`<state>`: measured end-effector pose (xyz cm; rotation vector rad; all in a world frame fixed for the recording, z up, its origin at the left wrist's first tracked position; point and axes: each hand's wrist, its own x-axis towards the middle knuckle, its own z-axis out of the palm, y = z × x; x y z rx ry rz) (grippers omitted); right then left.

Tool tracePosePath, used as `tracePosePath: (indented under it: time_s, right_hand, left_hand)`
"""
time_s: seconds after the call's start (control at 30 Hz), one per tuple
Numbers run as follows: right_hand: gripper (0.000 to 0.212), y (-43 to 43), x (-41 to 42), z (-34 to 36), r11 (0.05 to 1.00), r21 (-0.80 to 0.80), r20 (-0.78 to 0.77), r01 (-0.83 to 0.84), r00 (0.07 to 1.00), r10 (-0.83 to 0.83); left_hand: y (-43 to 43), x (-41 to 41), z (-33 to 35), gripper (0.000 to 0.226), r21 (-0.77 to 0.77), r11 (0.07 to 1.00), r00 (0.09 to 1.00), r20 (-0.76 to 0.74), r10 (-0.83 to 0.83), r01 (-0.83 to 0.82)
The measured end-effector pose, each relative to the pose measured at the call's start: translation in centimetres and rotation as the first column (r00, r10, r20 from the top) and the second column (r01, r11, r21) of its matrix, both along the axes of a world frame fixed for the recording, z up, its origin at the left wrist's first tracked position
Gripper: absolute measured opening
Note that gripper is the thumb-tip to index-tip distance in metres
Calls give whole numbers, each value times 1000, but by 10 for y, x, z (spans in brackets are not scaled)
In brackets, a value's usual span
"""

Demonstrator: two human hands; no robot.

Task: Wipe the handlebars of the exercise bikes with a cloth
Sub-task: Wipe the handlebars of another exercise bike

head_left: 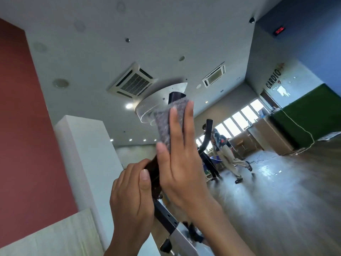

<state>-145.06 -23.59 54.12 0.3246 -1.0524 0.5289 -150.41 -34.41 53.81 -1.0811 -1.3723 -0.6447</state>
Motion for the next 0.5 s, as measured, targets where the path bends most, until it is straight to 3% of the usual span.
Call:
tracePosePath:
  time_s: [0.07, 0.13, 0.23, 0.33, 0.5]
  right_hand:
    - [58, 9, 19, 19, 988, -70, 5, -141, 990, 141]
    - [58, 5, 27, 30, 975, -130, -7, -178, 984, 179]
    - [56, -11, 12, 11, 986, -119, 29, 116, 993, -114]
    - [53, -2, 0, -17, 875, 17, 121, 483, 868, -481]
    - [53, 31, 37, 9, 728, 96, 212, 679, 700, -681]
  left_hand:
    - [0, 0, 0, 35, 12, 1000, 1000, 2, -15, 15]
    - [0, 0, 2, 35, 11, 999, 999, -1, -33, 33]
    - [-1, 2, 4, 43, -15, 998, 998, 10, -64, 64]
    - [-7, 1, 5, 43, -65, 995, 997, 20, -72, 74]
    - [-16, -11, 1, 49, -62, 992, 992, 69, -106, 110]
